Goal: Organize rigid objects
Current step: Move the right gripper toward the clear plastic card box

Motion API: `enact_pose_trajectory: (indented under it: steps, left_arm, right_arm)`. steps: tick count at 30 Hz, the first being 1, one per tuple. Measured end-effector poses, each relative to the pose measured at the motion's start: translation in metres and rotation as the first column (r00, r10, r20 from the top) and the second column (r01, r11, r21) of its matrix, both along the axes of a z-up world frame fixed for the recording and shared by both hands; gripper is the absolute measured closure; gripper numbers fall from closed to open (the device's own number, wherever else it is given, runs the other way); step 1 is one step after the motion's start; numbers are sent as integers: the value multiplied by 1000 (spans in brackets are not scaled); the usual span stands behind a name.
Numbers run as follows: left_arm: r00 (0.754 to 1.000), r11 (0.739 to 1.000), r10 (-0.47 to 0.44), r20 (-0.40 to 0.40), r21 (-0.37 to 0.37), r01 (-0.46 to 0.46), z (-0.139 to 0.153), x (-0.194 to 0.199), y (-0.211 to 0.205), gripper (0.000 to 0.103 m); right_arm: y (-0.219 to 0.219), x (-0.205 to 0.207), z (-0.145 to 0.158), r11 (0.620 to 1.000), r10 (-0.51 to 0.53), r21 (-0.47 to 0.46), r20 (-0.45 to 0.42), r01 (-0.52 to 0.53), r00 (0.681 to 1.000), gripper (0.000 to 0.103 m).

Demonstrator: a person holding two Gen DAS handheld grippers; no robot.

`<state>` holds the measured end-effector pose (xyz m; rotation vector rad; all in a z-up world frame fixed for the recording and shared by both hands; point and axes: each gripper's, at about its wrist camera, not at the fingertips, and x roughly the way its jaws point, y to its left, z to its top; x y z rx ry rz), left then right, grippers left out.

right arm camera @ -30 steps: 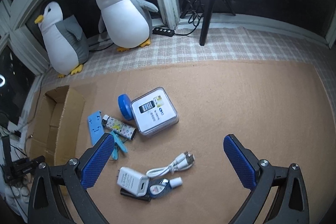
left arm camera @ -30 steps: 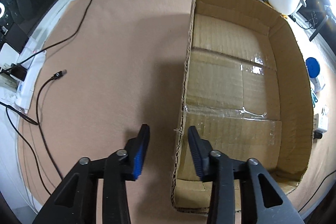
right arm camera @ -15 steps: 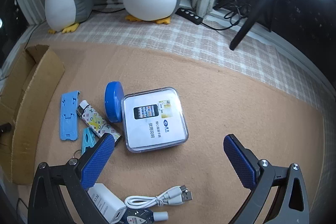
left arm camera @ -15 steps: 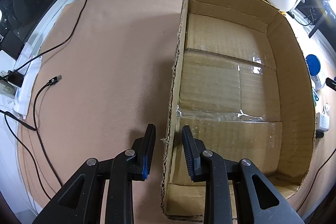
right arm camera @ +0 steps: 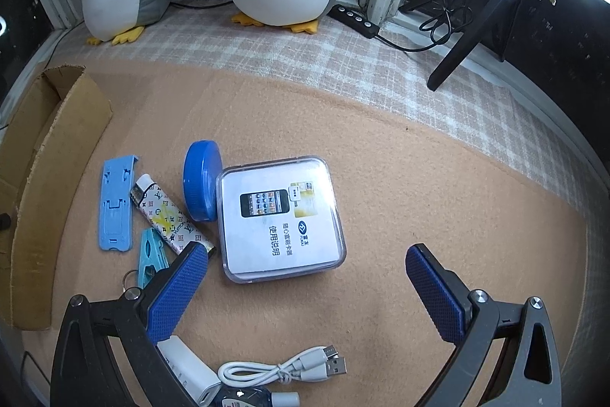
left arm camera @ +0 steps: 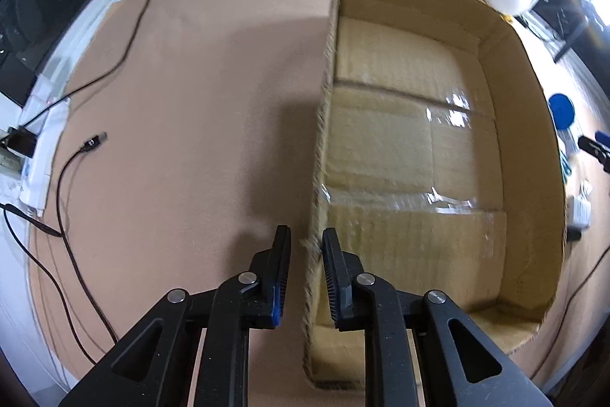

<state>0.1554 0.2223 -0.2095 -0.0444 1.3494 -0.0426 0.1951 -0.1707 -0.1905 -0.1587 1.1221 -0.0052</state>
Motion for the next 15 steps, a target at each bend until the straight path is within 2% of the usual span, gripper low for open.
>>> enact_pose_trajectory:
  steps: [7,15]
  left_arm:
    - [1000,1000,-8,-28,2,9,0,-8,-10,85]
    - [1000,999,-19,-24,26,19,-1,-8,-18,84]
  right_arm:
    - [-1,-2,0,1000,-12,15,0,12,1000,1]
    - [4,5,-8,1000,-3,-18,-23,2,1000,1]
